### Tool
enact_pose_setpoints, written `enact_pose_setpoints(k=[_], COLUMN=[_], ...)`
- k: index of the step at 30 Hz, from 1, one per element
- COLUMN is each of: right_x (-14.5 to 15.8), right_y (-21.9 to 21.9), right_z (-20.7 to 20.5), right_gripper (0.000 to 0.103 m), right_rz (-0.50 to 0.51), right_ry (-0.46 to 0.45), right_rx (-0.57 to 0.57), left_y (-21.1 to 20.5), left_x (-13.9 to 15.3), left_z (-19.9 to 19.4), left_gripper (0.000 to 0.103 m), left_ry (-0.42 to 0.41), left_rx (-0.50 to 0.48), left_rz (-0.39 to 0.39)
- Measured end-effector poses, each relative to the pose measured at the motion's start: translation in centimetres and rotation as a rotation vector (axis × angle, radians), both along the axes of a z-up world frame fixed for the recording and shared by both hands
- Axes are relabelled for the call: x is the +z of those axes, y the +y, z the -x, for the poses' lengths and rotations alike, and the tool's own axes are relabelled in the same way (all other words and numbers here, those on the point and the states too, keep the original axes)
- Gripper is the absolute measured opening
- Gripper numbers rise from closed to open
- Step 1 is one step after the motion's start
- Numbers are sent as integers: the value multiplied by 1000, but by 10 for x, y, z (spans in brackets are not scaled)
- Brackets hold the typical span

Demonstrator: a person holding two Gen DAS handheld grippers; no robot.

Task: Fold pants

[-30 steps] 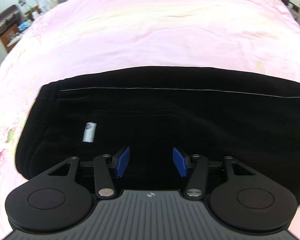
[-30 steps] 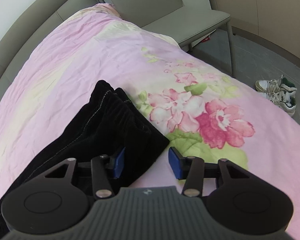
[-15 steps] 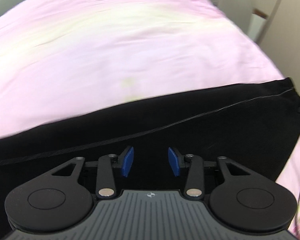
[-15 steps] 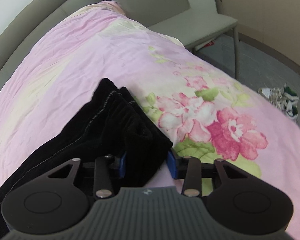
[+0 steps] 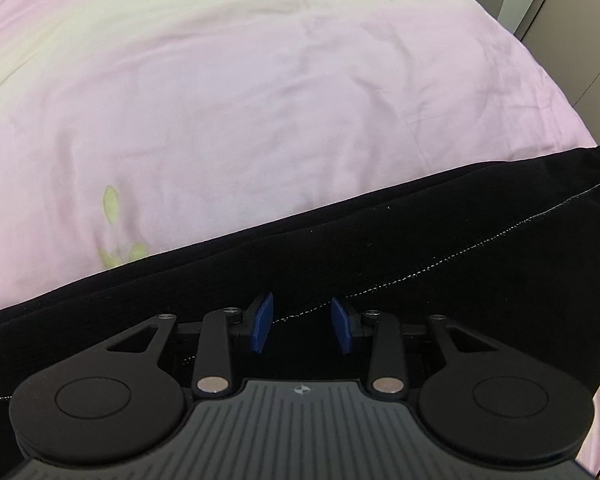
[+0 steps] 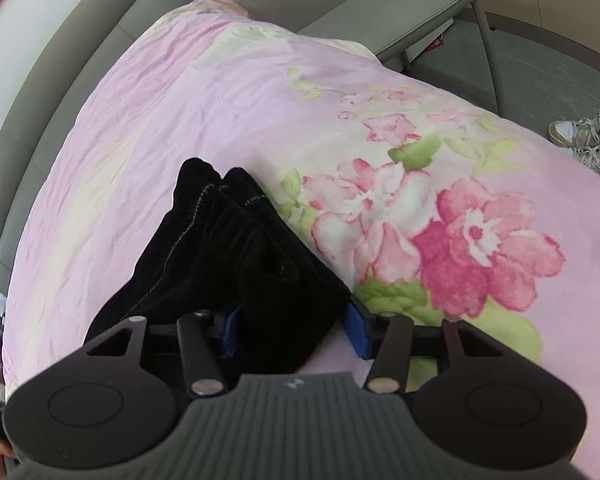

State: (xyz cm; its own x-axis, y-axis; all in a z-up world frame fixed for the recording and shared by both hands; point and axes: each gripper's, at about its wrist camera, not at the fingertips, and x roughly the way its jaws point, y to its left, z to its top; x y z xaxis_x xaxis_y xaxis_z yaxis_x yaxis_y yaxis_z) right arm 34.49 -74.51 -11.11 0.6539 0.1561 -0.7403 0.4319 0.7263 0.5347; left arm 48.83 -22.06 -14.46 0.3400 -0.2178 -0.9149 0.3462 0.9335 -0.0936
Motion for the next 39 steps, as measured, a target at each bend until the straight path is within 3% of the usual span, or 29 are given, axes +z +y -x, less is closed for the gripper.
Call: enact_pose_setpoints(k=[1,6,9,11,15,19,26,33,39], right_x=[0,14,39,60,103,143,195,249,261], right_y=[4,15,20,26,47,75,124,201,306], right_z=[-2,1,6,7,6,10,12,12,11], right_gripper=[53,38,33,32,31,30,29,28,28], right_rz=[12,83,107,128,189,261,317,365,449], right_ry=[-7,-15,-33,-48,-73,-106,-147,-211,-246], right_rx=[-10,-33,-10,11,64,117,178,303,481], left_y=[-2,-11,-9,-4,-1,0,-12,33,113], left_x=[2,18,35,50,64,50,9,74,138], left_z=[3,18,31,48,93,125,131,157,187], left_gripper=[41,40,39,39,35,32,30,30,34], left_ry=[0,-41,-38,-30,-16,-2,7,-34,-96], left_rx=[3,-2,-29,-100,-265,-341,-290,-265,-187], left_rz=[-5,-39,-10,19,-27,-85,-114,-27,78])
